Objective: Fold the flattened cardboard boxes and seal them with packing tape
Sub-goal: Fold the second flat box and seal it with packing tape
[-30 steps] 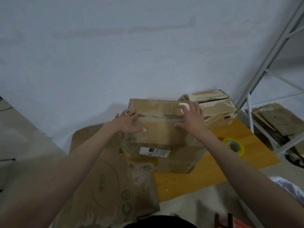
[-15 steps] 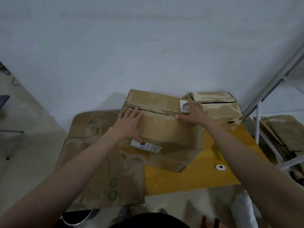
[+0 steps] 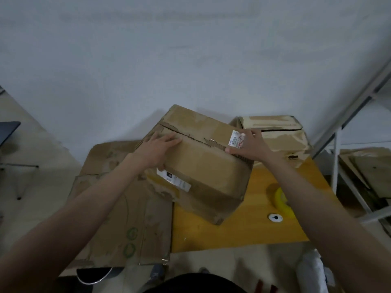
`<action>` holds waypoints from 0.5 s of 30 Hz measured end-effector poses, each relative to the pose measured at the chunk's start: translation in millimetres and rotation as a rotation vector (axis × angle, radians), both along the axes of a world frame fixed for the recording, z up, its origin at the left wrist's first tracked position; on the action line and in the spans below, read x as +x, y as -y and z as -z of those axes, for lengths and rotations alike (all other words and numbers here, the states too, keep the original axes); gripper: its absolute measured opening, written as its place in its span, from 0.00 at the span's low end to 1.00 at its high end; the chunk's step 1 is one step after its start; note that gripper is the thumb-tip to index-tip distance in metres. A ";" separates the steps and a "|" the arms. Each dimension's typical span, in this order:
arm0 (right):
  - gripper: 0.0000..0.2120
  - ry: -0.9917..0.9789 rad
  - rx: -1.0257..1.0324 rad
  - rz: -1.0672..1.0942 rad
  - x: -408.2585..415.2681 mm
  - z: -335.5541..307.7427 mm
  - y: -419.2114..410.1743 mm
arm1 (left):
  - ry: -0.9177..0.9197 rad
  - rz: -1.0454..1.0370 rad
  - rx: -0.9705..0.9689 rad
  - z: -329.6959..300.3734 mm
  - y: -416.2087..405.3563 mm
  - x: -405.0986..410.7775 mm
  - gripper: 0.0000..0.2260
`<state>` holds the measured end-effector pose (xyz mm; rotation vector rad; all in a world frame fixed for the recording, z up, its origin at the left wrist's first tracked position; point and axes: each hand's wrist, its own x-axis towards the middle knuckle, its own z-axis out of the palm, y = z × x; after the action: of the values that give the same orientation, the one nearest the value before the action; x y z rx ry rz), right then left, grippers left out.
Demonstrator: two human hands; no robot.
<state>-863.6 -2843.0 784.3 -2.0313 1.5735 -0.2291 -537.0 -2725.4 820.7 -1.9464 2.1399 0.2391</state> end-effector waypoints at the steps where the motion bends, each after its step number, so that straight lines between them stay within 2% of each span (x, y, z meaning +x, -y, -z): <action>1: 0.51 0.003 0.006 0.034 -7.5 0.4 -3.3 | 0.000 0.021 -0.002 -0.8 8.6 -4.6 0.54; 6: 0.51 -0.131 0.015 0.177 -31.8 0.4 -26.4 | 0.005 0.100 -0.029 -6.2 54.3 -29.9 0.48; 9: 0.50 -0.198 -0.025 0.234 -39.0 -1.7 -42.2 | 0.041 0.099 -0.111 -6.0 71.7 -48.4 0.35; 12: 0.50 -0.228 -0.048 0.242 -40.9 -6.7 -53.5 | 0.072 0.012 -0.219 1.8 72.2 -67.3 0.28; 15: 0.52 -0.278 -0.060 0.223 -38.7 -10.4 -58.5 | -0.066 -0.098 -0.217 6.7 61.7 -80.0 0.20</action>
<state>-902.3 -2784.5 794.7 -1.9981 1.9900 -0.0791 -617.0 -2787.1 813.9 -2.1946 2.1947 0.0915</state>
